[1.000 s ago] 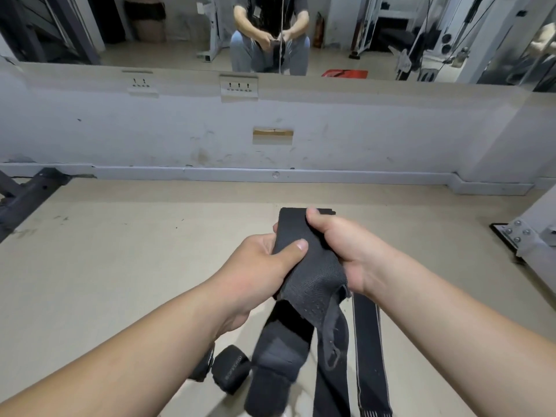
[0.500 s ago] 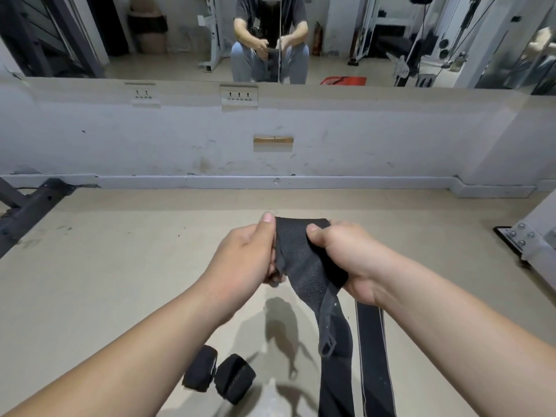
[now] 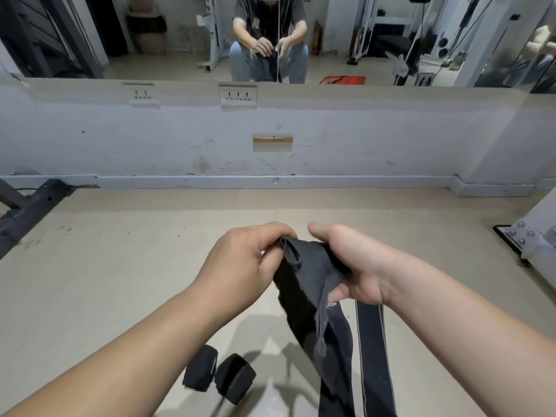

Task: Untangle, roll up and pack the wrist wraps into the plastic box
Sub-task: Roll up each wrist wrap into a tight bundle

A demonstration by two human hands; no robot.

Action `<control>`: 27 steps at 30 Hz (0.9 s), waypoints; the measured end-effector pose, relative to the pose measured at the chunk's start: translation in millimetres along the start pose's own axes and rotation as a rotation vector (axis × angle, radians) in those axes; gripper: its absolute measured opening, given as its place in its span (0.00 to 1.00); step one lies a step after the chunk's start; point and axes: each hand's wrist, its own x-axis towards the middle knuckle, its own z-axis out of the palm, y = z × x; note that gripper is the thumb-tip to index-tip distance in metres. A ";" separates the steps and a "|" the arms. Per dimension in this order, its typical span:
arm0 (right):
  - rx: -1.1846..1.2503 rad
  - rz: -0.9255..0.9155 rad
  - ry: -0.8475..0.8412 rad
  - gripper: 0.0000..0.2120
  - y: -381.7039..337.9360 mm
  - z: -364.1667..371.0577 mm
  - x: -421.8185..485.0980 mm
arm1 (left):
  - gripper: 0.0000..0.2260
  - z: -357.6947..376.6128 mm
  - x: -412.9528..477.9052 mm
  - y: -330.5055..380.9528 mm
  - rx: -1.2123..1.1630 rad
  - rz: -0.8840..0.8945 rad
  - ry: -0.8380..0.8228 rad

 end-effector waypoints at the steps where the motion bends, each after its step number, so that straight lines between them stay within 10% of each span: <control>1: -0.004 -0.030 0.020 0.27 0.8 -0.5 0.6 | 0.14 0.4 0.7 2.0 -0.087 -0.072 -0.003; 6: 0.113 -0.313 0.197 0.25 3.7 -10.6 13.1 | 0.10 -1.6 4.5 12.1 -0.438 -0.354 -0.013; 12: 0.565 -0.361 -0.220 0.23 8.8 2.9 8.5 | 0.13 4.1 1.8 8.3 -0.568 -0.540 0.016; 18: 0.181 -0.434 0.086 0.10 22.5 18.8 12.7 | 0.10 6.4 -1.8 10.0 -0.516 -0.451 -0.034; 27: 0.234 -0.404 0.165 0.12 18.4 24.7 7.5 | 0.07 2.8 3.4 19.3 -0.579 -0.390 0.183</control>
